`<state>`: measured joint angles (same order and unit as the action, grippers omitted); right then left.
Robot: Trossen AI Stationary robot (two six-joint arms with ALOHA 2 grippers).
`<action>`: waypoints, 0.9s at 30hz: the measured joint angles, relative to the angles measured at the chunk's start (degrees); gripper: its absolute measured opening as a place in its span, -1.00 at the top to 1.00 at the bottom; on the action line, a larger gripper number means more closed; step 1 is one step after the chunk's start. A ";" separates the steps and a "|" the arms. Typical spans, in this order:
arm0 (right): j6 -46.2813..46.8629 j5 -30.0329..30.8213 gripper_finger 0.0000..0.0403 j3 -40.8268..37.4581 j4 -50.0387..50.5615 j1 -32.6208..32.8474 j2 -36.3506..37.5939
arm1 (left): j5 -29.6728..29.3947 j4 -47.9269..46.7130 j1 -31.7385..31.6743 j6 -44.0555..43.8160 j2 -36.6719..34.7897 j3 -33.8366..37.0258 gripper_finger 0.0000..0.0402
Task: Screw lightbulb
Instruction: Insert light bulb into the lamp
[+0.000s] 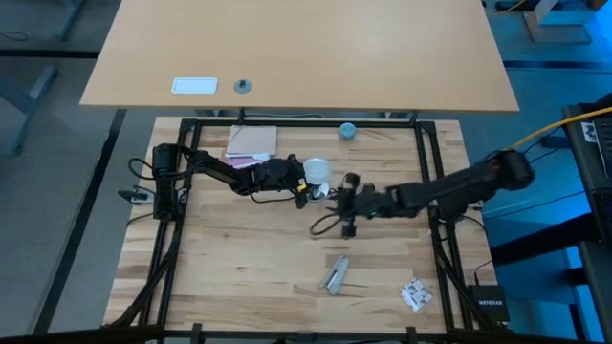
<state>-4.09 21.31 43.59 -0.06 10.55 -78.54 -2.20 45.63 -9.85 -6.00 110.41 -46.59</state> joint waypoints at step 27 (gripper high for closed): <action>-1.77 15.60 0.39 0.39 -23.22 -2.11 -30.47 | 0.02 0.01 0.04 -0.01 0.00 0.01 0.23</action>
<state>-5.85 36.91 43.99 -23.28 8.44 -109.01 -2.17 45.64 -9.80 -6.01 110.41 -46.58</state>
